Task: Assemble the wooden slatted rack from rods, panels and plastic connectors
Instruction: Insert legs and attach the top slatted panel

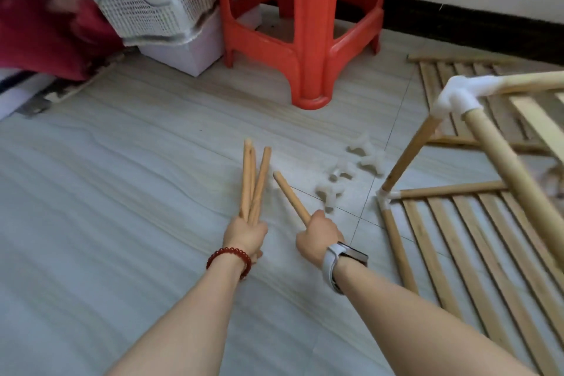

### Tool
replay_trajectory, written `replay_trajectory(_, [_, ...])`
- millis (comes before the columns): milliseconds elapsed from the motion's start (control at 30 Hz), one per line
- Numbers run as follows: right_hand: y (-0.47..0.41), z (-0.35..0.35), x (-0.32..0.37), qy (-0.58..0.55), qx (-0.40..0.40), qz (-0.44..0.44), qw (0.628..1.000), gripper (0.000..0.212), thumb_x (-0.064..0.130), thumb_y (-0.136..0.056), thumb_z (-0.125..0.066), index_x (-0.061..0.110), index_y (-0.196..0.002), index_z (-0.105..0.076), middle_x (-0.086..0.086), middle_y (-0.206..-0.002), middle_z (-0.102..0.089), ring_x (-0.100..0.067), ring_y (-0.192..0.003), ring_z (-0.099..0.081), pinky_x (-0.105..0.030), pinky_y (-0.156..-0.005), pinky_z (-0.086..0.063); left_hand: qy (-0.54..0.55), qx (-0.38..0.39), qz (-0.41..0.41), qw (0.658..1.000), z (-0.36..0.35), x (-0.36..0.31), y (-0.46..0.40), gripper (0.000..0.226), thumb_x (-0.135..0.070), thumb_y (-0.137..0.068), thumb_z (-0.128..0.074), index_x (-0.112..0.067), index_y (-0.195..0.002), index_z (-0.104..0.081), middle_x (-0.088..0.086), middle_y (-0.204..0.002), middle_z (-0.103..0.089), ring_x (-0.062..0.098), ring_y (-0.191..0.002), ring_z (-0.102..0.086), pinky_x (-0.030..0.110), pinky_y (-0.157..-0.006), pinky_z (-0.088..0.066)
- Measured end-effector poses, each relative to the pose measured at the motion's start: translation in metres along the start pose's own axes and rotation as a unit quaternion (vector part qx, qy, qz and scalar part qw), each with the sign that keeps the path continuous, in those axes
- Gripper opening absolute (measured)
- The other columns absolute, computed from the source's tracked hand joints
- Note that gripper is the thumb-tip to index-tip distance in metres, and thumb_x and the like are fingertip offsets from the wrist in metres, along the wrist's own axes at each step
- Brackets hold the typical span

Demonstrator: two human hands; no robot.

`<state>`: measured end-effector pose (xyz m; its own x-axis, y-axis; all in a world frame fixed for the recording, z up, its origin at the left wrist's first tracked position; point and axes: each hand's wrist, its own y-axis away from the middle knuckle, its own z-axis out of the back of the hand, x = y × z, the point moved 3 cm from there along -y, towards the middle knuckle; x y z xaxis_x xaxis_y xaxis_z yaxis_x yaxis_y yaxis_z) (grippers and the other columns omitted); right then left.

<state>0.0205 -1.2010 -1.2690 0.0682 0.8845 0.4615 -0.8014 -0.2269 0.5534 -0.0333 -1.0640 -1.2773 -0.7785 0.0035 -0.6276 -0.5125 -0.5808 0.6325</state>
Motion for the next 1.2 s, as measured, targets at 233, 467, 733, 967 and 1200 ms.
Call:
replay_trajectory(233, [0.118, 0.12, 0.024, 0.029, -0.081, 0.119, 0.989, 0.016, 0.022, -0.092, -0.042, 0.016, -0.103, -0.053, 0.002, -0.075, -0.052, -0.014, -0.06, -0.048, -0.027, -0.055, -0.037, 0.122, 0.004, -0.131, 0.984, 0.053, -0.081, 0.133, 0.013, -0.007, -0.086, -0.057, -0.006, -0.076, -0.048, 0.007, -0.056, -0.048, 0.017, -0.043, -0.047, 0.021, -0.04, -0.04])
replay_trajectory(467, [0.273, 0.251, -0.006, -0.101, -0.215, 0.14, 0.961, 0.007, 0.02, -0.088, -0.05, 0.015, -0.091, -0.048, -0.001, -0.074, -0.054, -0.016, -0.06, -0.053, -0.027, -0.052, -0.042, 0.15, 0.053, -0.319, 0.934, 0.067, -0.169, 0.312, 0.011, -0.01, -0.087, -0.06, -0.007, -0.093, -0.05, 0.006, -0.068, -0.052, 0.014, -0.051, -0.05, 0.025, -0.046, -0.045])
replay_trajectory(733, [0.391, 0.335, -0.118, -0.227, -0.348, 0.174, 0.893, 0.016, 0.026, -0.094, -0.049, 0.02, -0.109, -0.05, 0.003, -0.081, -0.054, -0.009, -0.064, -0.051, -0.024, -0.055, -0.044, 0.158, 0.153, -0.395, 0.892, -0.005, -0.196, 0.447, 0.016, -0.017, -0.088, -0.06, -0.014, -0.102, -0.052, 0.001, -0.071, -0.054, 0.011, -0.058, -0.054, 0.022, -0.049, -0.046])
replay_trajectory(967, [0.426, 0.356, -0.25, -0.371, -0.395, 0.045, 0.839, 0.02, 0.004, -0.089, -0.044, 0.011, -0.107, -0.048, -0.007, -0.084, -0.051, -0.016, -0.069, -0.05, -0.027, -0.062, -0.044, 0.15, 0.255, -0.393, 0.871, -0.111, -0.186, 0.52, 0.007, -0.015, -0.09, -0.055, -0.019, -0.094, -0.051, 0.001, -0.07, -0.05, 0.01, -0.057, -0.049, 0.015, -0.043, -0.044])
replay_trajectory(1200, [0.413, 0.361, -0.31, -0.411, -0.444, 0.009, 0.796, 0.016, 0.024, -0.099, -0.04, 0.013, -0.106, -0.049, -0.002, -0.074, -0.047, -0.014, -0.065, -0.048, -0.027, -0.063, -0.044, 0.111, 0.292, -0.417, 0.854, -0.17, -0.199, 0.532, 0.018, -0.016, -0.089, -0.055, -0.016, -0.108, -0.052, 0.004, -0.074, -0.051, 0.015, -0.064, -0.05, 0.025, -0.053, -0.047])
